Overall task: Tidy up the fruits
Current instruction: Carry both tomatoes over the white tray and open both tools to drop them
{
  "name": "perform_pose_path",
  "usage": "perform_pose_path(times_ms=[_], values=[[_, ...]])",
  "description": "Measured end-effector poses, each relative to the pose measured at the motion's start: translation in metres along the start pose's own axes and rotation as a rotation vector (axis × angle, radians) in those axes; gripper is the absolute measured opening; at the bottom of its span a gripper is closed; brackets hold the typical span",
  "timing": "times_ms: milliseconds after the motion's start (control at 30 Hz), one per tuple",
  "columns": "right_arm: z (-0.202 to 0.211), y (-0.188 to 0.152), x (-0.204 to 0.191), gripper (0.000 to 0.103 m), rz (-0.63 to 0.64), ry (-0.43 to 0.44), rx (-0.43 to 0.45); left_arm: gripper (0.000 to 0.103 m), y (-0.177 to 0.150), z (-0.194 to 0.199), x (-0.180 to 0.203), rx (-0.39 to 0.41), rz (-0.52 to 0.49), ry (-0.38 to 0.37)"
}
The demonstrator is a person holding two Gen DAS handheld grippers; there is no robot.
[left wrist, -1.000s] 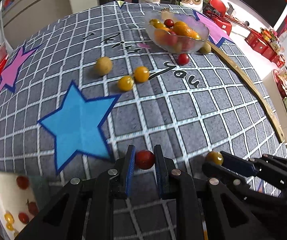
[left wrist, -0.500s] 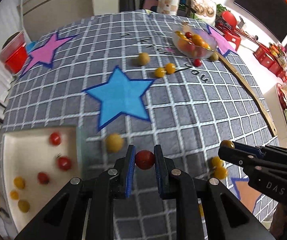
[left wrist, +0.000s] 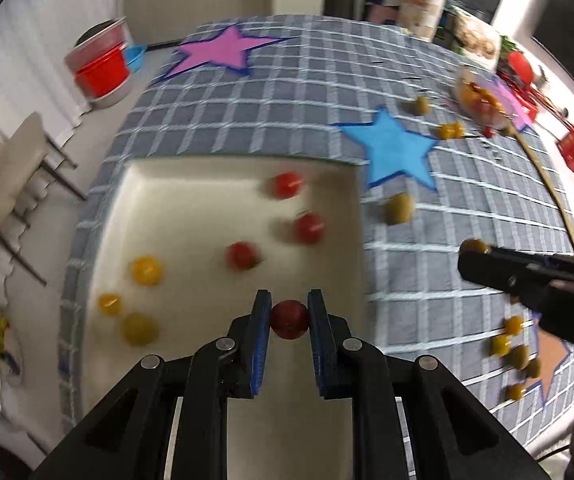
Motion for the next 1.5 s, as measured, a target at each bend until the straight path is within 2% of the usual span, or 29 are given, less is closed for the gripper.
perform_pose_path(times_ms=[200,400,533,733,933,967,1000,1033,1100,1133,1167,1200,1233,1267,1367,1500], values=[[-0.026,-0.001,-0.053,0.024,0.083,0.025,-0.046,0.02,-0.028,-0.003,-0.052,-0.025,0.09,0.052],[-0.073,-0.01,-0.097,0.023,0.129,0.038,-0.135,0.02,-0.049,-0.009,-0.086,-0.049,0.141,0.091],[-0.097,-0.012,-0.117,0.023,0.155,0.017,-0.172,0.02,-0.062,-0.016,-0.104,-0.073,0.184,0.109],[-0.125,-0.008,-0.133,0.023,0.18,-0.02,-0.205,0.02,-0.068,-0.023,-0.11,-0.073,0.175,0.116],[-0.131,-0.005,-0.146,0.026,0.194,-0.02,-0.214,0.021,-0.069,-0.022,-0.108,-0.06,0.134,0.136],[-0.132,-0.005,-0.147,0.028,0.19,-0.01,-0.221,0.021,-0.068,-0.022,-0.108,-0.061,0.123,0.141],[-0.131,-0.006,-0.148,0.037,0.186,-0.002,-0.224,0.021,-0.067,-0.022,-0.107,-0.062,0.114,0.144],[-0.127,-0.006,-0.146,0.053,0.184,0.003,-0.221,0.021,-0.067,-0.022,-0.106,-0.063,0.103,0.145],[-0.118,-0.004,-0.144,0.073,0.178,0.009,-0.201,0.021,-0.066,-0.021,-0.104,-0.069,0.092,0.143],[-0.11,-0.001,-0.143,0.075,0.171,0.017,-0.185,0.032,-0.065,-0.02,-0.104,-0.073,0.094,0.136],[-0.104,0.001,-0.141,0.075,0.163,0.02,-0.172,0.069,-0.064,-0.02,-0.106,-0.077,0.095,0.131],[-0.098,0.003,-0.139,0.079,0.154,0.022,-0.165,0.083,-0.063,-0.019,-0.106,-0.071,0.096,0.135],[-0.091,0.005,-0.136,0.082,0.144,0.024,-0.158,0.085,-0.061,-0.015,-0.103,-0.04,0.092,0.114],[-0.083,0.006,-0.132,0.082,0.134,0.027,-0.15,0.085,-0.06,-0.013,-0.102,-0.038,0.079,0.126],[-0.061,0.004,-0.113,0.084,0.103,0.001,-0.133,0.085,-0.063,-0.015,-0.094,-0.068,0.018,0.144],[-0.029,-0.014,-0.079,0.084,0.049,-0.054,-0.13,0.085,-0.071,-0.019,-0.091,-0.101,-0.013,0.15]])
Point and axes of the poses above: each gripper's, at about its wrist camera, not at the fingertips, and z roughly against the way its jaws point, x to its right, y to its top, the point moved 7 cm from there along -z, roughly the way its jaws point, and after that the axes turned 1 degree about -z, right-handed, at the moved point
